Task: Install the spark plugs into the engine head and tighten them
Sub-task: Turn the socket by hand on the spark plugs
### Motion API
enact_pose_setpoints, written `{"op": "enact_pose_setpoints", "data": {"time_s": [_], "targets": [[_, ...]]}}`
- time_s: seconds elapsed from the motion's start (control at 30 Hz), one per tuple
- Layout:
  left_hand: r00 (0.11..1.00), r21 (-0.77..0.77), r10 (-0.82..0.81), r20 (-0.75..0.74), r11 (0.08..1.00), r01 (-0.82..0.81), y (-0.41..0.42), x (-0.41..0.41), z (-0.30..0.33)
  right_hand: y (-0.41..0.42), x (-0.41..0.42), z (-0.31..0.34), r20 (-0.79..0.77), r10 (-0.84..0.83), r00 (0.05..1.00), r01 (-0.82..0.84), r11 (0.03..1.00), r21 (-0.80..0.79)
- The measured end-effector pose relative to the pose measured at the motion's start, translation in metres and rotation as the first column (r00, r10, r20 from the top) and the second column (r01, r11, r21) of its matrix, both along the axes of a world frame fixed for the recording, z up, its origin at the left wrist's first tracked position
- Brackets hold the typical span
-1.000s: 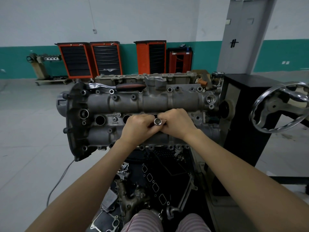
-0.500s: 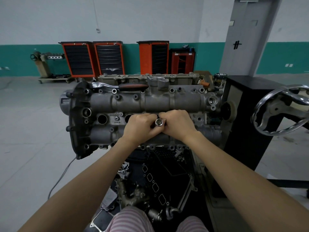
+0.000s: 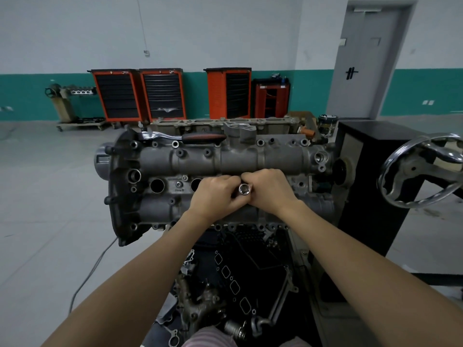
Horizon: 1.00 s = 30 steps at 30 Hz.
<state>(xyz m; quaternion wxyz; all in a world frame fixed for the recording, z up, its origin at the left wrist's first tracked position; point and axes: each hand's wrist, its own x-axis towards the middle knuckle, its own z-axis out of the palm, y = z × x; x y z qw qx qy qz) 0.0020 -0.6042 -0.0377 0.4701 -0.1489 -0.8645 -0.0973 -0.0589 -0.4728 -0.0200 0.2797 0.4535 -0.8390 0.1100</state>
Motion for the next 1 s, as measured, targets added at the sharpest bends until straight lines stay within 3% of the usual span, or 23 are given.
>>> {"op": "enact_pose_setpoints", "data": {"time_s": [0.4,0.63,1.0], "targets": [[1.000,-0.021,-0.011,0.016,1.000,0.011,0.000,0.002,0.001,0.002,0.000,-0.003,-0.016,0.013,1.000,-0.013,0.999,-0.035],[0.999,-0.029,-0.038,0.029,0.999,0.039,0.002,0.008,0.002,-0.001,0.000,-0.004,-0.074,0.019,0.997,-0.017,1.000,0.026],[1.000,0.035,0.008,-0.011,0.999,-0.008,-0.001,0.004,-0.002,0.002,0.004,-0.006,-0.062,0.016,0.998,-0.020,0.998,-0.060]]}}
